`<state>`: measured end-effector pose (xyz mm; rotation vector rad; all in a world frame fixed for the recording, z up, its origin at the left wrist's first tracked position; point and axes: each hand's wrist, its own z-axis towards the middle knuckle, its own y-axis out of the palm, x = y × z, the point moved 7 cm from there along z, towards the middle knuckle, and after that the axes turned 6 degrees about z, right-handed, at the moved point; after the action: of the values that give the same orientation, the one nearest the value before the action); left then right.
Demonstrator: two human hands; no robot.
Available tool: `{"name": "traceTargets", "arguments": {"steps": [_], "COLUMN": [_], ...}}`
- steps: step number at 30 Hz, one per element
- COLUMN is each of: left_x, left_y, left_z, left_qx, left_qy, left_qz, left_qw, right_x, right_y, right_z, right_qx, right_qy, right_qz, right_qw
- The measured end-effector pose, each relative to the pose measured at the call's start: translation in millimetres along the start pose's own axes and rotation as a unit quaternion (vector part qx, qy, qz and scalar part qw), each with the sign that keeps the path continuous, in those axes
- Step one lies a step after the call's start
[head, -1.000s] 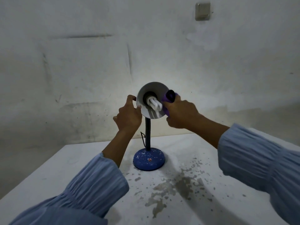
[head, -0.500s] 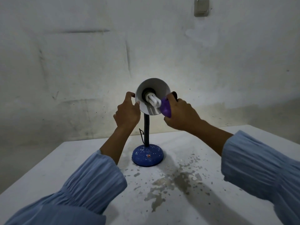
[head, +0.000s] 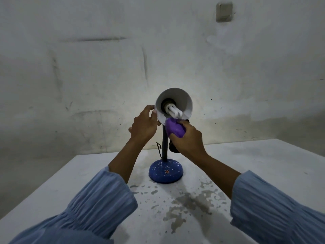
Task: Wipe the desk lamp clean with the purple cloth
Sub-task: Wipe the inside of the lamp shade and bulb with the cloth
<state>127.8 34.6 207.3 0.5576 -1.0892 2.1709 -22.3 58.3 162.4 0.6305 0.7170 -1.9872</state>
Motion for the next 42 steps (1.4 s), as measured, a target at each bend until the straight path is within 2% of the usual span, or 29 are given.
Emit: {"name": "traceTargets", "arguments": {"steps": [6,8,10,13,17,19,21,22,23,26,30,33,36,40,41,42], "left_x": [0.2,-3.1,-3.8,-3.2,-1.2,-0.5,-0.3,-0.3,0.5,5.6,13.1,9.4,6.6,4.7,4.3,4.0], "left_y": [-2.9,-6.0,-5.1,-0.7,-5.0,-8.7,-11.1,-11.5,-11.7,-12.7,-11.7,-13.9,-17.7,-20.3,-19.9,-19.9], "left_z": [-3.6,-4.1,-5.8,-5.5,-5.4,-5.9,-4.5,-3.3,-1.7,1.5,3.8,6.7,6.5,4.2,3.5,2.6], "left_qx": [-0.029,-0.037,-0.059,-0.075,-0.101,-0.119,-0.125,-0.126,-0.123,-0.107,-0.113,-0.107,-0.097,-0.097,-0.100,-0.100], "left_qy": [-0.007,-0.015,-0.017,-0.027,-0.022,-0.010,-0.004,-0.003,-0.001,0.010,0.014,0.003,0.003,-0.007,-0.009,-0.009], "left_qz": [-0.063,-0.086,-0.101,-0.108,-0.139,-0.140,-0.133,-0.132,-0.133,-0.152,-0.194,-0.191,-0.194,-0.218,-0.223,-0.226], "left_qw": [0.998,0.996,0.993,0.991,0.985,0.983,0.983,0.983,0.983,0.983,0.974,0.976,0.976,0.971,0.970,0.969], "right_x": [-12.5,-13.4,-13.4,-22.9,-38.1,-43.0,-45.8,-45.7,-44.6,-40.6,-46.3,-51.5,-57.3,-64.1,-62.5,-58.1], "right_y": [28.4,32.5,33.8,40.9,48.3,44.8,43.4,43.1,43.1,48.2,60.6,60.7,56.4,51.7,49.6,46.6], "right_z": [-3.5,-3.2,-3.9,-2.9,4.3,6.6,3.8,2.2,2.0,3.6,9.0,11.2,9.4,-1.1,-4.4,-7.9], "right_qx": [-0.045,-0.045,-0.012,0.009,-0.024,-0.054,-0.073,-0.065,-0.052,-0.001,0.008,-0.028,-0.088,-0.116,-0.114,-0.110], "right_qy": [0.052,0.112,0.180,0.208,0.256,0.282,0.320,0.332,0.337,0.338,0.371,0.404,0.411,0.388,0.375,0.358], "right_qz": [0.081,0.193,0.272,0.256,0.275,0.338,0.441,0.480,0.494,0.452,0.434,0.432,0.417,0.480,0.483,0.462], "right_qw": [0.994,0.974,0.945,0.944,0.926,0.896,0.836,0.809,0.800,0.826,0.821,0.806,0.806,0.778,0.783,0.804]}}
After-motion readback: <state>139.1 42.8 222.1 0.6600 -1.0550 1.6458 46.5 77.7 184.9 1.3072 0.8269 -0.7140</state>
